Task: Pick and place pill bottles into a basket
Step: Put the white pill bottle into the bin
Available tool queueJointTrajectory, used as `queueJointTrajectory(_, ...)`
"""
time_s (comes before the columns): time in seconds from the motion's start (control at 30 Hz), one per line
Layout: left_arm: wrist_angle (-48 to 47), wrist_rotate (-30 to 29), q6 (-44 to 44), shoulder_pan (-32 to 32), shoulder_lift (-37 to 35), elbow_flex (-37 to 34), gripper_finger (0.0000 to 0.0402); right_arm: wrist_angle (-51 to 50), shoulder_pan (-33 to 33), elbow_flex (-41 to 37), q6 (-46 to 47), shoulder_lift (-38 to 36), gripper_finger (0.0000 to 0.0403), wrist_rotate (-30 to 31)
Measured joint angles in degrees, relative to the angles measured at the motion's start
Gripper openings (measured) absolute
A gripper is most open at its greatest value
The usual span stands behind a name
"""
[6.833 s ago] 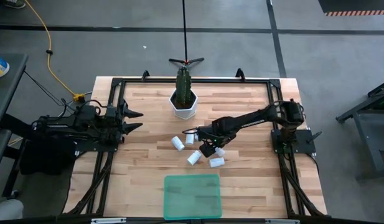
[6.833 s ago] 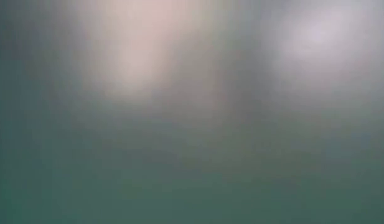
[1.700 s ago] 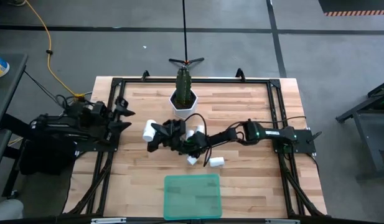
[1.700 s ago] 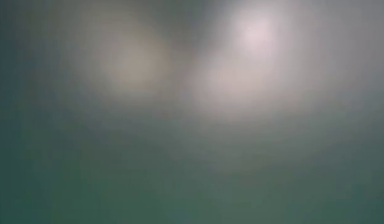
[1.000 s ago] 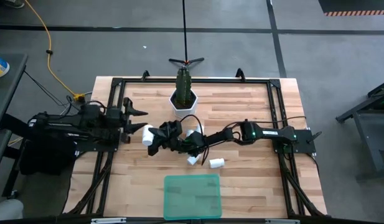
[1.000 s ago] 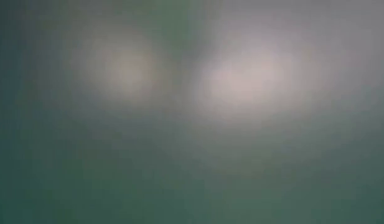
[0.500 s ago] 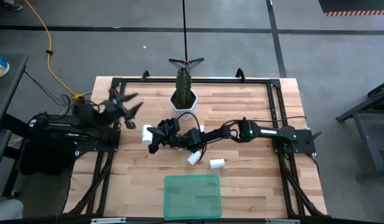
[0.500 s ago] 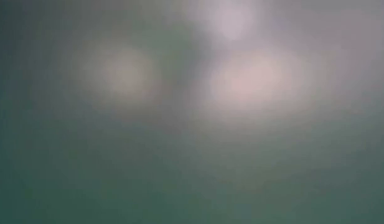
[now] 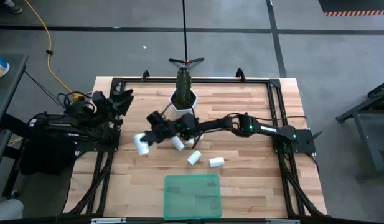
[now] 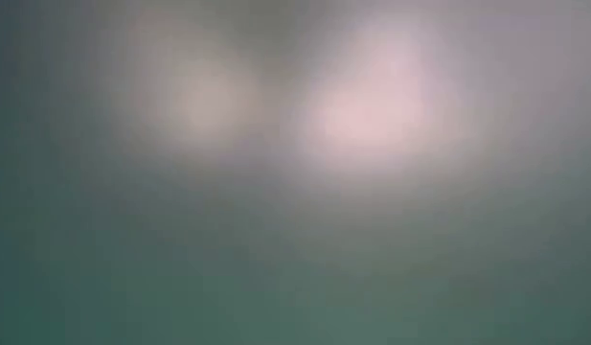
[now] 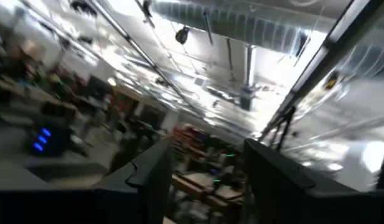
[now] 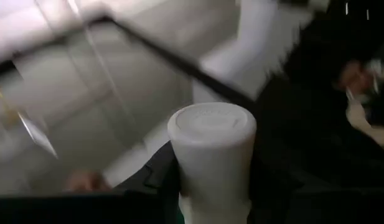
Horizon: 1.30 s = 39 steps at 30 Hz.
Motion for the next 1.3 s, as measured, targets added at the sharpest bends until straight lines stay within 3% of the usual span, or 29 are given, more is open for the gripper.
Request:
queueJointTrajectory(0.1,-0.03,2.73,-5.99,0.00,0.00,0.00,0.0227,-15.14,0.18,6.34,-8.34,-0.75,0.0135,-12.71)
queueJointTrajectory(0.27,-2.28,6.80,-13.06,0.00,-0.04,-0.01,0.0227,-41.03,0.17,-0.64,-26.50,-9.02,0.0134,-25.39)
queueJointTrajectory(0.5,-13.20,8.25,-23.49,0.00,0.03,-0.02,0.0227,-82.34,-0.79,2.47,-54.57,-11.08,0.0134,-29.03)
queueJointTrajectory(0.7,-21.87,12.88,-31.87,0.00,0.09,-0.04,0.0227,-111.50,-3.07,6.16,-75.29,-11.08,0.0134,-17.27)
queueJointTrajectory(0.97,-22.99,15.59,-32.28,0.00,0.09,-0.04,0.0227,-122.68,-2.80,6.05,-82.65,-12.93,0.0132,-2.80)
queueJointTrajectory(1.3,-32.69,15.68,-34.29,0.00,0.13,-0.04,0.0227,-135.38,-0.35,6.22,-88.20,-16.49,0.0132,16.04)
